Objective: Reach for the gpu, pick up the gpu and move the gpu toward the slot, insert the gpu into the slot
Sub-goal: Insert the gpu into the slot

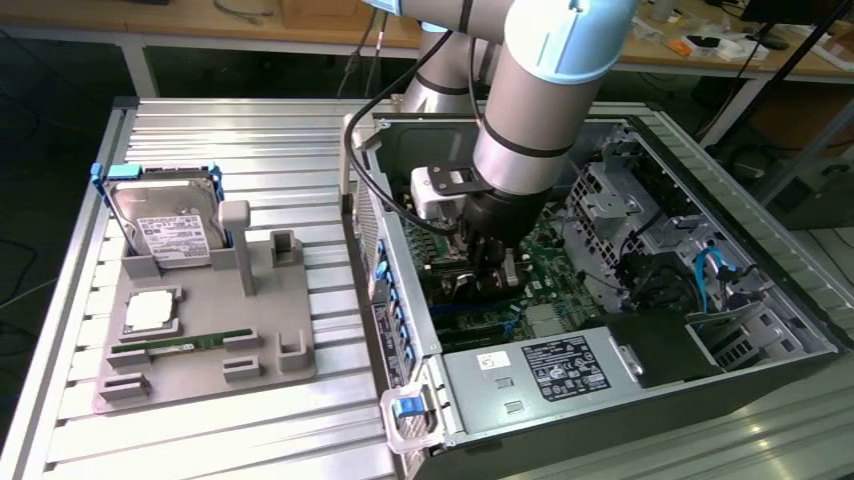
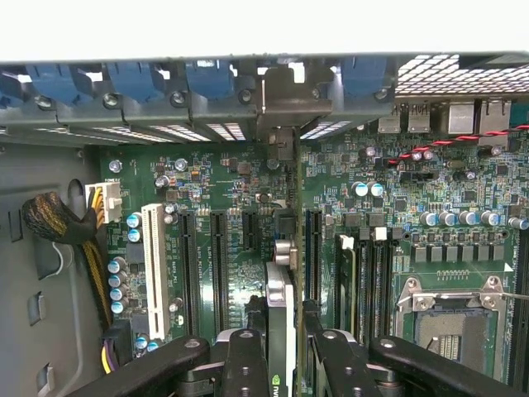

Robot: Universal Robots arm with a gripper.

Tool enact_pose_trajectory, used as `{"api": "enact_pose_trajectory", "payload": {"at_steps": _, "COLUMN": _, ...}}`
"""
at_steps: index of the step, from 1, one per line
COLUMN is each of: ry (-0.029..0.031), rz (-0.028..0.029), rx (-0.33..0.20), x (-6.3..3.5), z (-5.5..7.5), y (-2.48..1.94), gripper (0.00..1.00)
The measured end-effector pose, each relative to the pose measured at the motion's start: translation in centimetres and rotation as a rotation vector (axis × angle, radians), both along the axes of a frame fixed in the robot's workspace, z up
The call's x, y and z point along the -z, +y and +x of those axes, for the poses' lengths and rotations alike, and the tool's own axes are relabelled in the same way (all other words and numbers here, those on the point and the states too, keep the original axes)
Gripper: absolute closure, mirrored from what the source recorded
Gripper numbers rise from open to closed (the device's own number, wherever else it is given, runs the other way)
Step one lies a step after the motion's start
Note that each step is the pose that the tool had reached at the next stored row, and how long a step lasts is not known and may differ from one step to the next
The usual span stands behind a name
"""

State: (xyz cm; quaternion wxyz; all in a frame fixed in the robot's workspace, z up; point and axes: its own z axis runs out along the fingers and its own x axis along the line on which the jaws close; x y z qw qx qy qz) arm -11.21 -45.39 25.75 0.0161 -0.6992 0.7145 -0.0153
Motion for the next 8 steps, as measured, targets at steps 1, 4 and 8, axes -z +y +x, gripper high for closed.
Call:
{"api": "enact_pose_trajectory", "payload": {"at_steps": 1, "ry": 0.0000, "rz": 0.0001, "rx": 0.000, "x": 0.00, "z": 0.00, "y": -0.03, "gripper": 0.73}}
{"api": "enact_pose_trajectory", "payload": {"at_steps": 4, "ry": 0.0001, "rz": -0.0001, "rx": 0.000, "x": -0.01, "z": 0.00, "y": -0.06, "gripper": 0.73}}
{"api": "enact_pose_trajectory", "payload": {"at_steps": 8, "ry": 0.0001, "rz": -0.0002, "rx": 0.000, "x": -0.01, "z": 0.00, "y": -0.10, "gripper": 0.73}}
